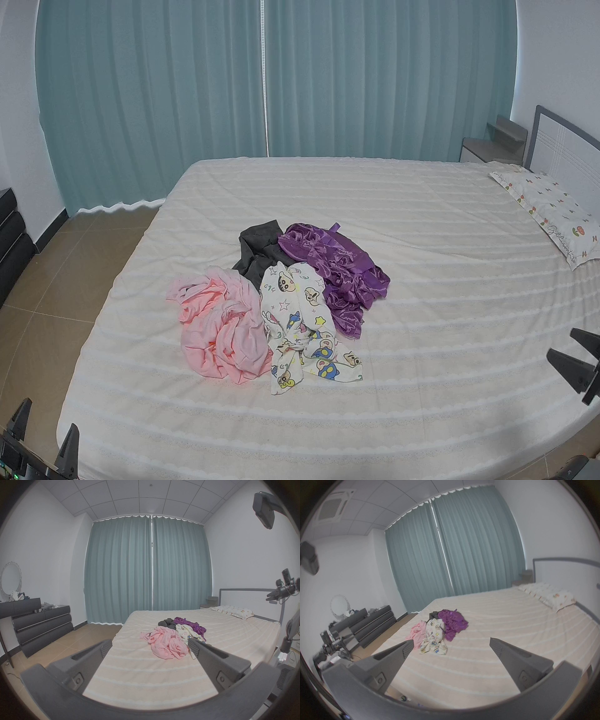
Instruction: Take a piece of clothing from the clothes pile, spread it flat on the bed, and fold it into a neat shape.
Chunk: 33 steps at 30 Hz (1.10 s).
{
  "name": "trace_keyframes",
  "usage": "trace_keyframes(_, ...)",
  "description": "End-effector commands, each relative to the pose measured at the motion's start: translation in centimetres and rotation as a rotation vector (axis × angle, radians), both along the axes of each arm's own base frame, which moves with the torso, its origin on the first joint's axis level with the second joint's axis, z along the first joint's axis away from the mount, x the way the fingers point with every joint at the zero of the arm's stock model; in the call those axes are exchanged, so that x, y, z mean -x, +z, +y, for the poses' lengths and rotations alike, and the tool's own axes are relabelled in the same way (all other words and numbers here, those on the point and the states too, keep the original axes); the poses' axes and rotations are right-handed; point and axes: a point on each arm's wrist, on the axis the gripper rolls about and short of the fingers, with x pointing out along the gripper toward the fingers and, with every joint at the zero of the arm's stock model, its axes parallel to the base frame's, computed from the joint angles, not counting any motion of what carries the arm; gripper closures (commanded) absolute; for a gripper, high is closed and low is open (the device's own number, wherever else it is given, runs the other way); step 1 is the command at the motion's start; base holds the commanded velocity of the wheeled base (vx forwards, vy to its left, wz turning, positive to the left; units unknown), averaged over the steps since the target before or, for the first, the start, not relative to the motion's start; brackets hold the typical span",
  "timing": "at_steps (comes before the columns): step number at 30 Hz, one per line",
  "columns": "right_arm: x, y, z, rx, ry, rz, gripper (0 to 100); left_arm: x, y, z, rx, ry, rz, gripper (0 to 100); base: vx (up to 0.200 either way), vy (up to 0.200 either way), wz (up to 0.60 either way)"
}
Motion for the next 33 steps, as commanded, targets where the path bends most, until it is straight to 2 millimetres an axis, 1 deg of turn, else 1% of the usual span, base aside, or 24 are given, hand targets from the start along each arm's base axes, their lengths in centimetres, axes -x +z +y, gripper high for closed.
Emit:
trace_keyframes(1,-18.8,-9.4,9.9,-0.196,0.185,0.549,0,0.0,-0.5,0.0,0.000,0.001,0.000,0,0.000,0.000,0.00)
trace_keyframes(2,-19.7,-10.2,10.4,-0.198,0.177,0.561,0,0.0,-0.5,0.0,0.000,0.001,0.000,0,0.000,0.000,0.00)
trace_keyframes(3,-21.0,-11.4,11.3,-0.191,0.171,0.580,0,0.0,-0.5,0.0,0.000,0.001,0.000,0,0.000,0.000,0.00)
trace_keyframes(4,-21.4,-11.9,11.7,-0.185,0.169,0.587,0,0.0,-0.5,0.0,0.000,0.001,0.000,0,0.000,0.000,0.00)
trace_keyframes(5,-22.0,-12.8,12.3,-0.173,0.165,0.602,0,0.0,-0.5,0.0,0.000,0.001,0.000,0,0.000,0.000,0.00)
trace_keyframes(6,-22.2,-13.0,12.4,-0.170,0.163,0.604,0,0.0,-0.5,0.0,0.000,0.001,0.000,0,0.000,0.000,0.00)
trace_keyframes(7,-23.0,-14.1,13.3,-0.152,0.154,0.611,0,0.0,-0.5,0.0,0.000,-0.001,0.000,0,0.000,0.000,0.00)
trace_keyframes(8,-23.4,-14.7,13.8,-0.143,0.149,0.615,0,0.0,-0.5,0.0,0.000,0.001,0.000,0,0.000,0.000,0.00)
trace_keyframes(10,-24.1,-15.6,14.8,-0.127,0.150,0.616,0,0.0,-0.5,0.0,0.000,0.001,0.000,0,0.000,0.000,0.00)
trace_keyframes(11,-24.6,-16.2,15.7,-0.117,0.154,0.613,0,0.0,-0.5,0.0,0.000,0.001,0.000,0,0.000,0.000,0.00)
trace_keyframes(14,-25.0,-17.2,17.0,-0.099,0.162,0.614,0,0.0,-0.5,0.0,0.000,0.001,0.000,0,0.000,0.000,0.00)
trace_keyframes(17,-25.5,-18.9,18.4,-0.065,0.151,0.617,0,0.0,-0.5,0.0,0.000,0.001,0.000,0,0.000,0.000,0.00)
trace_keyframes(20,-26.0,-20.4,19.3,-0.035,0.128,0.613,0,0.0,-0.5,0.0,0.000,0.001,0.000,0,0.000,0.000,0.00)
trace_keyframes(25,-26.5,-21.2,19.6,-0.025,0.124,0.613,0,0.0,-0.5,0.0,0.000,0.001,0.000,0,0.000,0.000,0.00)
trace_keyframes(33,-26.5,-21.6,19.7,0.006,0.142,0.609,0,0.0,-0.5,0.0,0.000,0.001,0.000,0,0.000,0.000,0.00)
